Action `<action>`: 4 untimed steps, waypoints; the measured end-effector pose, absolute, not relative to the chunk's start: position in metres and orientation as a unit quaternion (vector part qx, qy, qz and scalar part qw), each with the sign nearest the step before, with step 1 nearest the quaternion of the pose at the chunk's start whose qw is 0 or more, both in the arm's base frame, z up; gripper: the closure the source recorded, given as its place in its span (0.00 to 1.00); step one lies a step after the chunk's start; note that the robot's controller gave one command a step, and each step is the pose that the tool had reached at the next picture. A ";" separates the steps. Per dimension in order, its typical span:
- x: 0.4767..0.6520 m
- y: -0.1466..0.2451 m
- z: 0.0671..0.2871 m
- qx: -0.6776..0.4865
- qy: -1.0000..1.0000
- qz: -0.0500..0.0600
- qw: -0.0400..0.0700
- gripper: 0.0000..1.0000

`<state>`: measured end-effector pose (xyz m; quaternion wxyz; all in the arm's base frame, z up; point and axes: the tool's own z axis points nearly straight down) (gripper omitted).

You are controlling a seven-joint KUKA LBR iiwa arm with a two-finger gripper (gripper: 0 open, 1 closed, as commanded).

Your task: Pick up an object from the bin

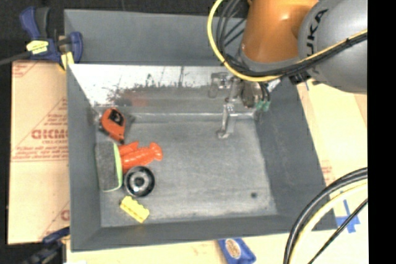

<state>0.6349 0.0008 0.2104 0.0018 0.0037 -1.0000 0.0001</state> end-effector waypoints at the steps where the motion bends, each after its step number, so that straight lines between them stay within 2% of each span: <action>1: 0.636 0.001 0.216 0.004 -1.000 0.000 -0.002 0.00; 3: 0.626 0.023 0.184 0.063 -0.998 0.001 -0.006 0.00; 4: 0.614 0.028 0.154 0.096 -0.995 0.000 0.001 0.00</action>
Offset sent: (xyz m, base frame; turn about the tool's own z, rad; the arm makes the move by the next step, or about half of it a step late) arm -0.0198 0.0583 -0.0708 -0.2627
